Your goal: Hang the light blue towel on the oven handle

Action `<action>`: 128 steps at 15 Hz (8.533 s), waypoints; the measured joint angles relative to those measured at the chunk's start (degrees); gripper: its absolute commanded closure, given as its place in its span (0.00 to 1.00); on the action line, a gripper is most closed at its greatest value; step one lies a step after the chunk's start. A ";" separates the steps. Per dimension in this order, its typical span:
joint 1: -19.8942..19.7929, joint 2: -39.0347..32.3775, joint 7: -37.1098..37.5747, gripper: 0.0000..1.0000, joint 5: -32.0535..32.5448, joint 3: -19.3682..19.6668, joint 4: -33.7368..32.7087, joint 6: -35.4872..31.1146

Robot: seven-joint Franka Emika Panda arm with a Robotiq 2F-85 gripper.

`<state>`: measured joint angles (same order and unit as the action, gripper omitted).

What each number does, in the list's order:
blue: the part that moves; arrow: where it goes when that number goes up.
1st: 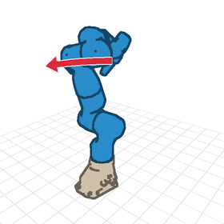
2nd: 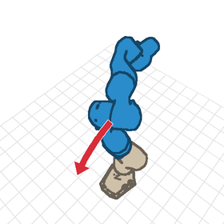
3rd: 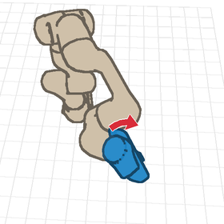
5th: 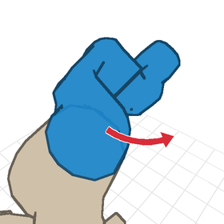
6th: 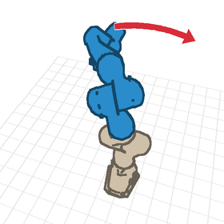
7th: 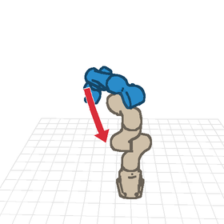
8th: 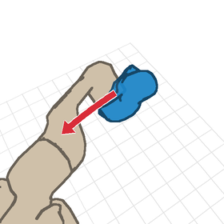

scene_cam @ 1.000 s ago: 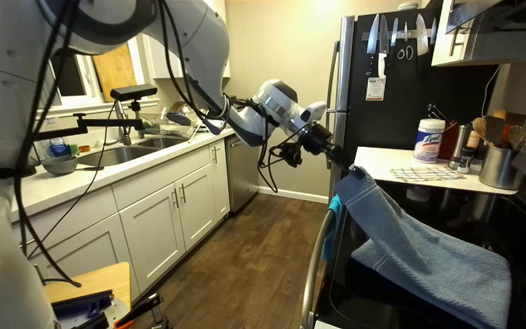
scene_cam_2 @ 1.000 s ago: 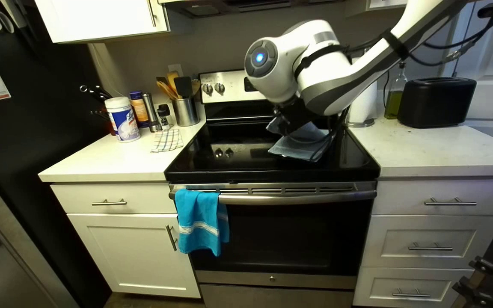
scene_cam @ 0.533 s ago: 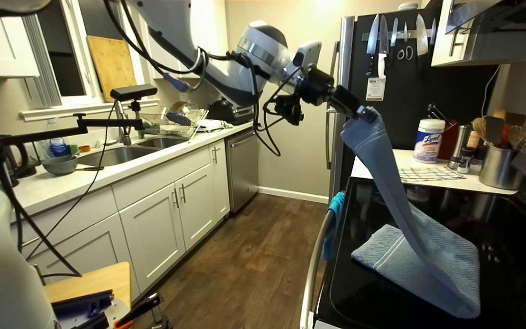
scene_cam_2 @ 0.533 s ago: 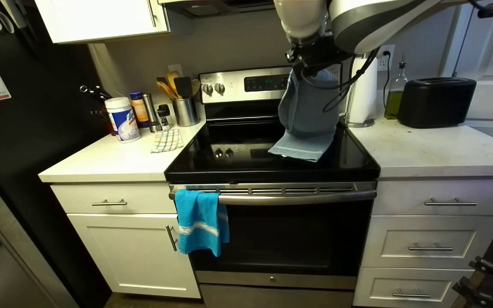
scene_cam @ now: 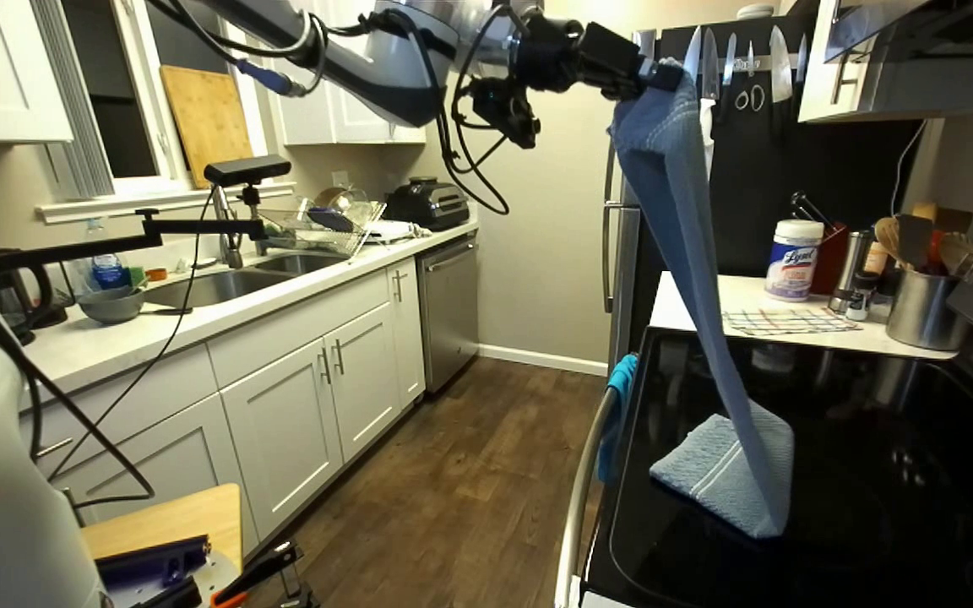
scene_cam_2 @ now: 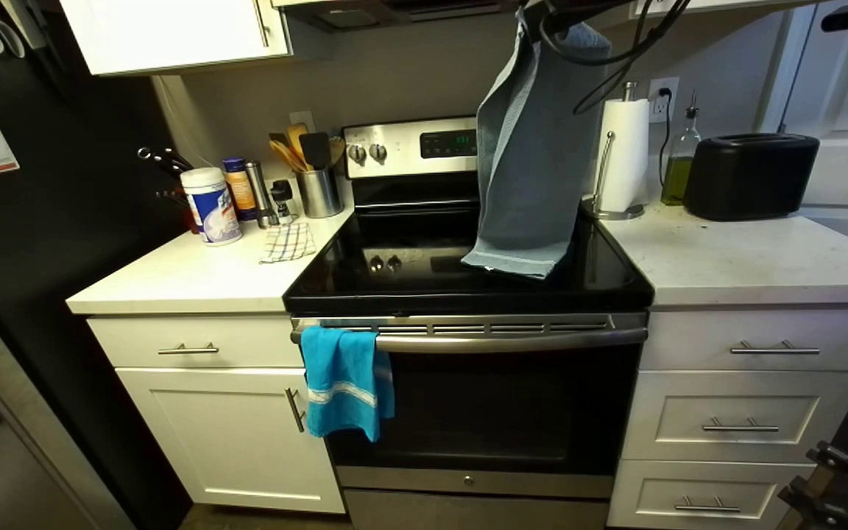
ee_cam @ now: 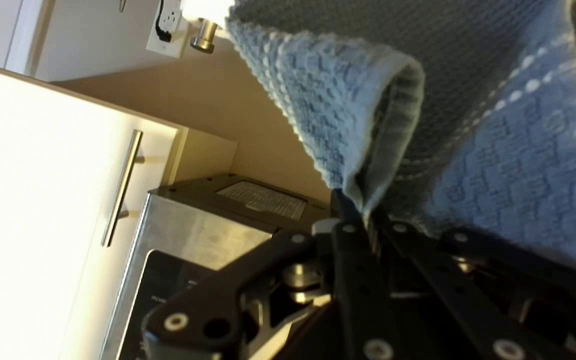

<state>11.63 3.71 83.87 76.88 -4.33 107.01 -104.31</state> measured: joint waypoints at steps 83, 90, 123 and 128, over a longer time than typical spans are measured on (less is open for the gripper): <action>2.92 -16.54 -11.49 0.99 -35.36 -7.37 -3.77 -25.16; 6.99 -23.82 -17.16 0.99 -46.77 -7.27 -10.61 -17.62; 27.92 -61.65 -34.14 0.24 -27.25 0.77 -44.11 0.66; 27.71 -64.22 -35.17 0.00 -27.39 0.98 -49.74 3.01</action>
<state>39.34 -60.51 48.70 49.48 -3.35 57.26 -101.31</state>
